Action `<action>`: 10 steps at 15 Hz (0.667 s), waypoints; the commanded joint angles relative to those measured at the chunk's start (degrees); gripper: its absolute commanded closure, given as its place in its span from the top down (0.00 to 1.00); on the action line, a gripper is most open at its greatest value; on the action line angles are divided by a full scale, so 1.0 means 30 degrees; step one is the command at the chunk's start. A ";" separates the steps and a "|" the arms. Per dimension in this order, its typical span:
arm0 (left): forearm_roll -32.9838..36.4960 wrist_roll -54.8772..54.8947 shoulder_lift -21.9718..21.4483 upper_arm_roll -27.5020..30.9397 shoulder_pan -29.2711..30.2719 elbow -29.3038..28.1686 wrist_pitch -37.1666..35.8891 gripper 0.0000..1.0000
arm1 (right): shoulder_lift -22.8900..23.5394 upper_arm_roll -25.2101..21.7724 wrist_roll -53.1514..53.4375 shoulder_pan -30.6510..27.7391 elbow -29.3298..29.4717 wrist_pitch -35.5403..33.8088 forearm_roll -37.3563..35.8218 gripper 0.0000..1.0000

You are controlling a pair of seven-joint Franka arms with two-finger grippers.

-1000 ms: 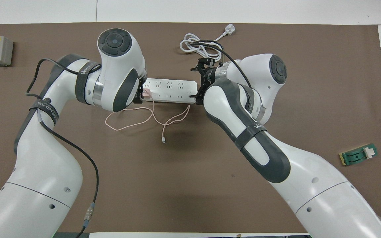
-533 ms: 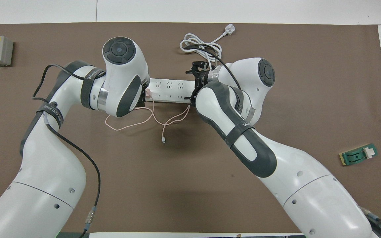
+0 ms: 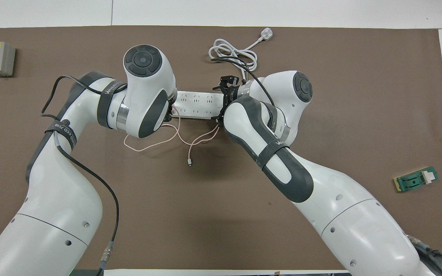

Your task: Unplug charger and place it aside

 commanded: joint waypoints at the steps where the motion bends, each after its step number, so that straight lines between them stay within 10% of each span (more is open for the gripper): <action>1: -0.0006 0.0033 -0.0691 0.0343 -0.0352 -0.0852 0.0380 0.29 | 0.0239 0.0041 0.0161 0.0562 0.0399 -0.0029 0.0489 1.00; 3: 0.0401 0.0062 -0.0662 0.0314 -0.0352 -0.0765 0.0468 0.00 | 0.0239 0.0041 0.0103 0.0652 0.0369 0.0030 0.0460 1.00; 10: 0.0463 0.0472 -0.0662 0.0284 -0.0294 -0.0823 0.0644 0.00 | 0.0268 0.0011 -0.1390 0.0359 0.0165 0.0613 0.0285 1.00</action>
